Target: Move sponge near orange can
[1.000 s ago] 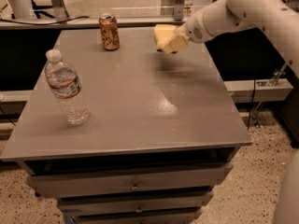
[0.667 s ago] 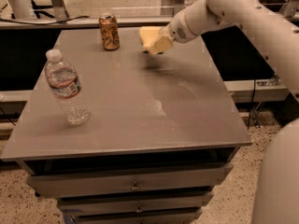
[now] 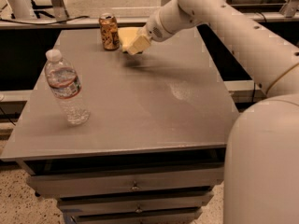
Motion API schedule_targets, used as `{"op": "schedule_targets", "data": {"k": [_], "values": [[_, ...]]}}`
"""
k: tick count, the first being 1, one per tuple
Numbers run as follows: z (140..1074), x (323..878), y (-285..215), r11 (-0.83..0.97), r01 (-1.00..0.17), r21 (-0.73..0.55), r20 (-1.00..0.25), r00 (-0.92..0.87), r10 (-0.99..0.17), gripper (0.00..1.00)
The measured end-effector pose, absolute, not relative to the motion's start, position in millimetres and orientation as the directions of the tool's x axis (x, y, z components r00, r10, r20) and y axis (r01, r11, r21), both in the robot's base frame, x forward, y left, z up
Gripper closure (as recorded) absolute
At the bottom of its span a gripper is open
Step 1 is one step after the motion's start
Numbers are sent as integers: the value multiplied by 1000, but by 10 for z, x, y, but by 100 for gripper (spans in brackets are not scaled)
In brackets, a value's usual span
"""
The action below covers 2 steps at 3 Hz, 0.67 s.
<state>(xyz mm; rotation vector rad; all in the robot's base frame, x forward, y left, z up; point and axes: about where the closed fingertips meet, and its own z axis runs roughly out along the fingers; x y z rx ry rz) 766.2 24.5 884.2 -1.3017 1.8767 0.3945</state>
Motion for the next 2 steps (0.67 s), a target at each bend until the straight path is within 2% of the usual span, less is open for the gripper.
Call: {"op": "schedule_targets", "data": {"k": [2], "values": [[8684, 7855, 464, 396, -898, -193, -731, -138, -668, 100]]}}
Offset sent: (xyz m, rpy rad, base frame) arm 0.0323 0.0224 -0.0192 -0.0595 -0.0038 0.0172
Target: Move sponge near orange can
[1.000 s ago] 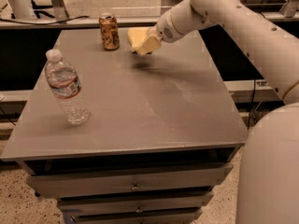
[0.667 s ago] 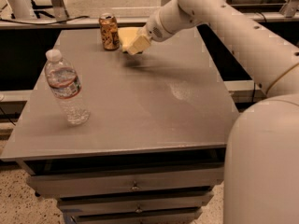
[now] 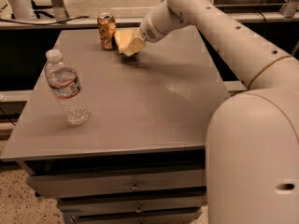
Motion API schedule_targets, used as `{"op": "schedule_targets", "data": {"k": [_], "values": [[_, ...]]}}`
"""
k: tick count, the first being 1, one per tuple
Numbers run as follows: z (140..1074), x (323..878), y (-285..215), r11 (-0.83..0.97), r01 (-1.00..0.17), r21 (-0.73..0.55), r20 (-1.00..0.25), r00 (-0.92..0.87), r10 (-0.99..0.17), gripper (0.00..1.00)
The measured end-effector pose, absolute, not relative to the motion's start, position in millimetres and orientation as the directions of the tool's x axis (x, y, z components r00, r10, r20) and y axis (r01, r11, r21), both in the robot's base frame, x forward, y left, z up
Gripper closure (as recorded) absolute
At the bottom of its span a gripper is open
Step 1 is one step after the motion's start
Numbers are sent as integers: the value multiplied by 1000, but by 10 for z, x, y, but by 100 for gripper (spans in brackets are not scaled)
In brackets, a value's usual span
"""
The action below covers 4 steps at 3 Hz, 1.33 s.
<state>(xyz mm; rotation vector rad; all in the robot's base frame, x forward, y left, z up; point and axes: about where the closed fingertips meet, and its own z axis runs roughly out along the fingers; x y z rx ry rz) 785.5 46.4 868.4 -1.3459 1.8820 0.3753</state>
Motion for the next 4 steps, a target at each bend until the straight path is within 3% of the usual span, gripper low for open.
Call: {"op": "schedule_targets", "data": {"k": [1, 4], "values": [[8634, 7918, 488, 392, -900, -192, -721, -142, -678, 82], [8683, 8052, 469, 396, -895, -207, -708, -142, -692, 12]]}}
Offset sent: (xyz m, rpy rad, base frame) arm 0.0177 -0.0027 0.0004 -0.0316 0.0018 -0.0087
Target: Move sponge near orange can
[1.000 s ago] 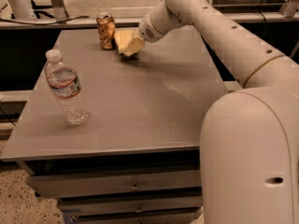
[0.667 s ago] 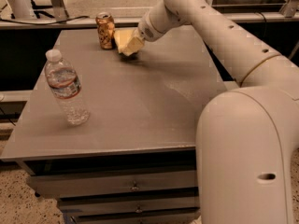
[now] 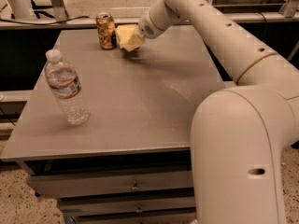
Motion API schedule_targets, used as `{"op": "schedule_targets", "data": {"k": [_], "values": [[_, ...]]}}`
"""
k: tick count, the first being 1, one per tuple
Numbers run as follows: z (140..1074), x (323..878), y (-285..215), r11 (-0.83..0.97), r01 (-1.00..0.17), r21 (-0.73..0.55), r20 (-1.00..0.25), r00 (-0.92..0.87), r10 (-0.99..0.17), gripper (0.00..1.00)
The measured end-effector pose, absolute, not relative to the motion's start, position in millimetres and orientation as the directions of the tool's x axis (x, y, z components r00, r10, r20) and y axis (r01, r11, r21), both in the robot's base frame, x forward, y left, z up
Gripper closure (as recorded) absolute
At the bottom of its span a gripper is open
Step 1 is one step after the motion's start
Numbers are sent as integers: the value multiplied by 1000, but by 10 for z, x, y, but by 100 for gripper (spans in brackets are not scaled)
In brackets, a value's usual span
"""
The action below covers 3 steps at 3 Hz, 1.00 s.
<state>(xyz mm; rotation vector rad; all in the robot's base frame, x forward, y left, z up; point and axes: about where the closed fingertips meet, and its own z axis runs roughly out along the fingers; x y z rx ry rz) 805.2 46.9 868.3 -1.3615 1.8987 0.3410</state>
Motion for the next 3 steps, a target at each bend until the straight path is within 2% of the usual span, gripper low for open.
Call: {"op": "schedule_targets", "data": {"k": [1, 3], "values": [[8682, 8051, 460, 395, -896, -204, -707, -145, -693, 0], [8707, 7893, 262, 384, -909, -161, -724, -155, -672, 0]]}}
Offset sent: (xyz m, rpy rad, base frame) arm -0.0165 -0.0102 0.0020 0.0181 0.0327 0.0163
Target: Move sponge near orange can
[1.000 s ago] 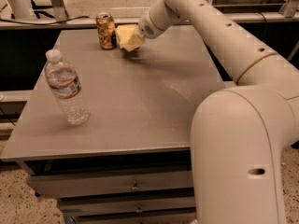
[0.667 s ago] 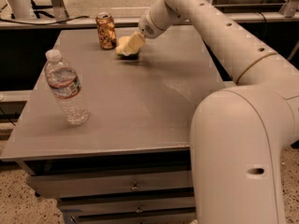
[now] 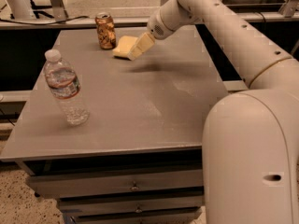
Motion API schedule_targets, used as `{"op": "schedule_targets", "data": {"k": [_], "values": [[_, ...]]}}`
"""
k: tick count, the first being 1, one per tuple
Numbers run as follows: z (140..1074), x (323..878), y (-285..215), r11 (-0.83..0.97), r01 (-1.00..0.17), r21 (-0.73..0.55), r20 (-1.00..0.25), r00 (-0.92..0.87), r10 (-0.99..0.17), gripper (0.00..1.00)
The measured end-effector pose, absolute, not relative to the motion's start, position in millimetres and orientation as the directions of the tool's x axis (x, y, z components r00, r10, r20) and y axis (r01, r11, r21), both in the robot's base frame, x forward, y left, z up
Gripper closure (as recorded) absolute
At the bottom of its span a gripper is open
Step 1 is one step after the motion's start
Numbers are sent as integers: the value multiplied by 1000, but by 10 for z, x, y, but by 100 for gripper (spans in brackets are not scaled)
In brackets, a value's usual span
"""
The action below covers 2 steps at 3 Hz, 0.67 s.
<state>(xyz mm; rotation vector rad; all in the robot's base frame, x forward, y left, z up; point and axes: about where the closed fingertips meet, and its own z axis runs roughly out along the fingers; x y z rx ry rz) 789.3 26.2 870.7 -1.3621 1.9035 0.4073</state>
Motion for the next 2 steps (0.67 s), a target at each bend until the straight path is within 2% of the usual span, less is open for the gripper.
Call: {"op": "schedule_targets", "data": {"k": [2], "values": [[8968, 7664, -551, 284, -948, -146, -797, -57, -602, 0]]}}
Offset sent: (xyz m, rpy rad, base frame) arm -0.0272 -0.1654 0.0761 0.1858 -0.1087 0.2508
